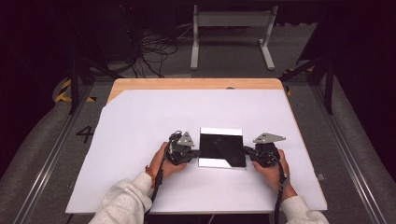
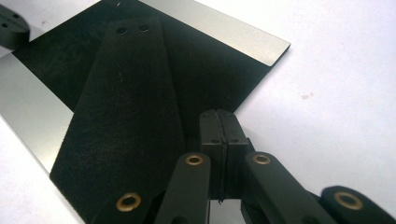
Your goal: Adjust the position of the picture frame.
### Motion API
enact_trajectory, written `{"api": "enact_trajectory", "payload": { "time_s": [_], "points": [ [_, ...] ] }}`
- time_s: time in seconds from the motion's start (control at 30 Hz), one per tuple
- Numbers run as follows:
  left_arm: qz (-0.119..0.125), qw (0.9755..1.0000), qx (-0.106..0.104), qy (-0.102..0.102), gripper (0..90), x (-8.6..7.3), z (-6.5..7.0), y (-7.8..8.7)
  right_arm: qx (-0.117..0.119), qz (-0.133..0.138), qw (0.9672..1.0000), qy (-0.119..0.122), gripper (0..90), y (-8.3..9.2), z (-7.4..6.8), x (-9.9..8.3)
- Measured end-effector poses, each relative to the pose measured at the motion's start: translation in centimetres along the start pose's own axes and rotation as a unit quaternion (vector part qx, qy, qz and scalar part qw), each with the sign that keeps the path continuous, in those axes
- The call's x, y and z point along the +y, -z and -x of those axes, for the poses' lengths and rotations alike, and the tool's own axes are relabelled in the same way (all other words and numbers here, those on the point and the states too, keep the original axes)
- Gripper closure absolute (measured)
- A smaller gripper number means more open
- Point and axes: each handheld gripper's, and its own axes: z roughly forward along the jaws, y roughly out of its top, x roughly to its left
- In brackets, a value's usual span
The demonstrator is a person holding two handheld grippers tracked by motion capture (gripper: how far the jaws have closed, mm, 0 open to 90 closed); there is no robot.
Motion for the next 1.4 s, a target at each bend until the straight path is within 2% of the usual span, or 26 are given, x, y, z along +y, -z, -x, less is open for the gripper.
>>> {"api": "enact_trajectory", "payload": {
  "time_s": [0.1,0.27,0.33,0.4,0.43,0.53,0.67,0.8,0.9,0.97,1.03,1.17,1.4],
  "points": [
    [-0.011,0.9998,-0.009,-0.012,90.0,-0.1,0.5,0.3,0.000,-0.001,1.0000,0.005,90.0,0.0,-0.1,0.0],
    [-0.005,0.9998,-0.016,-0.012,90.0,-0.7,0.8,0.7,0.008,-0.001,0.9999,0.009,90.0,0.1,-0.3,0.0],
    [-0.003,0.9999,-0.014,-0.004,90.0,-0.8,0.8,0.7,0.006,-0.001,0.9999,0.013,90.0,0.0,-0.5,0.0],
    [0.000,0.9999,-0.010,-0.011,89.9,-0.8,0.7,0.7,0.002,0.000,0.9998,0.019,90.0,0.0,-0.6,0.0],
    [0.003,1.0000,-0.003,-0.007,89.9,-0.8,0.6,0.6,0.005,0.000,0.9997,0.022,90.0,0.0,-0.5,0.1],
    [0.008,0.9999,0.007,-0.007,89.9,-0.7,0.4,0.5,-0.002,0.003,0.9999,0.016,90.0,-0.3,-0.3,0.2],
    [0.018,0.9996,0.019,0.004,89.8,-0.5,-0.3,0.1,-0.018,0.005,0.9998,0.005,90.0,-0.8,-0.2,0.7],
    [0.019,0.9994,0.027,0.012,89.0,-0.3,-0.7,-0.1,-0.019,0.007,0.9997,-0.013,90.0,-1.3,0.4,1.1],
    [0.022,0.9991,0.031,0.017,88.6,-0.3,-0.9,-0.1,-0.021,0.005,0.9996,-0.018,90.0,-1.6,0.5,1.3],
    [0.023,0.9990,0.027,0.027,88.0,-0.4,-0.9,0.0,-0.024,0.006,0.9995,-0.020,90.0,-1.7,0.3,1.4],
    [0.021,0.9990,0.026,0.029,88.9,-0.5,-1.0,0.1,-0.032,0.003,0.9993,-0.019,90.0,-1.8,0.0,1.6],
    [0.015,0.9992,0.023,0.030,89.4,-0.7,-1.0,0.5,-0.023,0.006,0.9995,-0.022,90.0,-2.0,-0.2,1.6],
    [-0.001,0.9996,0.021,0.020,89.7,-1.4,-0.9,1.6,-0.001,-0.002,1.0000,-0.004,90.0,-2.1,-1.2,1.8]
  ]
}}
